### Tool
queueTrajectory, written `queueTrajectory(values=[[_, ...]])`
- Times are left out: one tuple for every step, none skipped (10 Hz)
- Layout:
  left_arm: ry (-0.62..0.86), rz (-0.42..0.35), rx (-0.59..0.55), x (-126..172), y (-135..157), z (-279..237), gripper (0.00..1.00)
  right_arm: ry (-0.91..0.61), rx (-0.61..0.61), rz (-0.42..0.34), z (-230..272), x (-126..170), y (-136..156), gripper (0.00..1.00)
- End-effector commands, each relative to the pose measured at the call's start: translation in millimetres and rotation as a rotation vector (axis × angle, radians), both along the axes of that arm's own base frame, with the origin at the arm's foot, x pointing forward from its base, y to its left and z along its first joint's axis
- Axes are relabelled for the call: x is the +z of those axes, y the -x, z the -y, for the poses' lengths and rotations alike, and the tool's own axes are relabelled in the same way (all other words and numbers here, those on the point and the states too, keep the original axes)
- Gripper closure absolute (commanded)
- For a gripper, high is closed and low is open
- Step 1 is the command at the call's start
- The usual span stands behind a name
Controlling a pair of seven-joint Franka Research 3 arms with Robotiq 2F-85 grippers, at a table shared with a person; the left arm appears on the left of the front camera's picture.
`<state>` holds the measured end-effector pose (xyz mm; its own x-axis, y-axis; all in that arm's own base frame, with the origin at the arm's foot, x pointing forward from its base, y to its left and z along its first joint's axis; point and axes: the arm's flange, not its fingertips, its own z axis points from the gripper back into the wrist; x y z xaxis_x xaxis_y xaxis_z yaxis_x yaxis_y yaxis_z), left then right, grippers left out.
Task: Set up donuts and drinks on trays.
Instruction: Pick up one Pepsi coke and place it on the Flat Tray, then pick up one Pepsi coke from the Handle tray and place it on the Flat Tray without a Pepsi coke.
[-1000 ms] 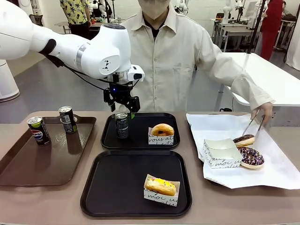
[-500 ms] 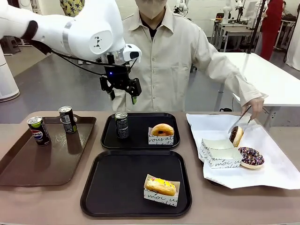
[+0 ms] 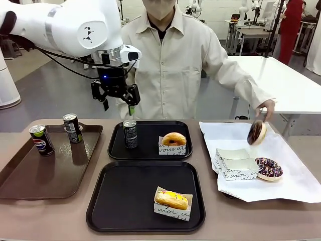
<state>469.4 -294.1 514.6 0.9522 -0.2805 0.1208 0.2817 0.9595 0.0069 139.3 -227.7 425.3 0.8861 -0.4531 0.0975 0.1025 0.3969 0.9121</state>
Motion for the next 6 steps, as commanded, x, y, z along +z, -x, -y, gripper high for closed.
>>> queueTrajectory(values=[[0.011,0.011,-0.012,0.7,-4.5,7.9,0.00,-0.016,0.003,0.031,0.3,-0.7,0.7,0.00],[0.011,0.011,-0.012,0.7,-4.5,7.9,0.00,-0.016,0.003,0.031,0.3,-0.7,0.7,0.00],[0.011,0.011,-0.012,0.7,-4.5,7.9,0.00,-0.016,0.003,0.031,0.3,-0.7,0.7,0.00],[0.011,0.011,-0.012,0.7,-4.5,7.9,0.00,-0.016,0.003,0.031,0.3,-0.7,0.7,0.00],[0.011,0.011,-0.012,0.7,-4.5,7.9,0.00,-0.016,0.003,0.031,0.3,-0.7,0.7,0.00],[0.004,0.001,-0.014,0.2,-0.6,8.1,0.00,-0.016,0.003,0.031,0.3,-0.7,0.7,0.00]])
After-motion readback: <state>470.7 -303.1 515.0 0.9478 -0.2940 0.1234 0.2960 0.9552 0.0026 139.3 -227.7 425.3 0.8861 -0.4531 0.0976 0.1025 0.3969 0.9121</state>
